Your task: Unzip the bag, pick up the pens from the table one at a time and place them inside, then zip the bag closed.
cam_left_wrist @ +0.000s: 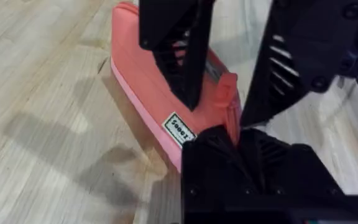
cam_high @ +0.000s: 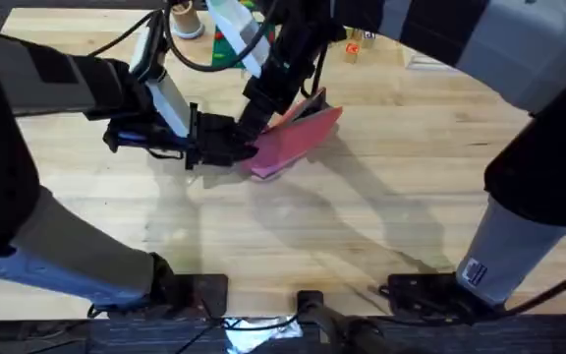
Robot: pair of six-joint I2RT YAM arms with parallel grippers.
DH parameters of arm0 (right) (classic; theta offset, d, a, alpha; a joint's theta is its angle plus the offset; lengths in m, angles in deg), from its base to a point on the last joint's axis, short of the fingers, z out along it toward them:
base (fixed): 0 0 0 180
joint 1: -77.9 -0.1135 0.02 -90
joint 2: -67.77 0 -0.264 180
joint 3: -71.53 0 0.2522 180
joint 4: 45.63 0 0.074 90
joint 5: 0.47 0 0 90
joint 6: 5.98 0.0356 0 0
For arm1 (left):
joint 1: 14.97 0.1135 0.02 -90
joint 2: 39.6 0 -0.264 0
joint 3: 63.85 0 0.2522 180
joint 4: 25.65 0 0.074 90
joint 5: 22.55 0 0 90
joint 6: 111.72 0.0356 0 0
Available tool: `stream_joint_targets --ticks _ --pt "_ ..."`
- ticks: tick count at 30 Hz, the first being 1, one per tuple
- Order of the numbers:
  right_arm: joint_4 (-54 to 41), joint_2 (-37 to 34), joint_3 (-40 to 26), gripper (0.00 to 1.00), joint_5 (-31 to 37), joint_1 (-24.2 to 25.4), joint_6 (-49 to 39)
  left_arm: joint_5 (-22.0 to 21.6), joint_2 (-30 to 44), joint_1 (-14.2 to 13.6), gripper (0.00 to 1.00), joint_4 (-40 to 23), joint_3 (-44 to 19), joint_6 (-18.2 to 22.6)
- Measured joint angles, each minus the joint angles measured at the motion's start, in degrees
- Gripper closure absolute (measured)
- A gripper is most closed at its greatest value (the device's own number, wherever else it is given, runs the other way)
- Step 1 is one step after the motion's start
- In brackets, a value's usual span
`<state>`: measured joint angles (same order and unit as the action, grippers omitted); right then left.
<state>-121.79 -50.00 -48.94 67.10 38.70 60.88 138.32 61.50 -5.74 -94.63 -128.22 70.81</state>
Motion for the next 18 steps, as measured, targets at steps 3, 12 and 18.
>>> stream_joint_targets --ticks 3,12,18 --pt "-0.1 0.0 0.0 0.628 -0.3 0.0 0.2 0.0 0.0 0.0 0.959 0.0 0.0 0.0" --pt "-2.2 0.0 0.0 0.804 -0.4 0.1 0.3 0.0 0.0 0.0 0.958 0.0 0.0 0.0" --pt "-2.4 0.0 0.0 0.964 -1.0 0.3 0.4 -0.2 0.0 0.0 0.958 0.1 0.0 0.0"
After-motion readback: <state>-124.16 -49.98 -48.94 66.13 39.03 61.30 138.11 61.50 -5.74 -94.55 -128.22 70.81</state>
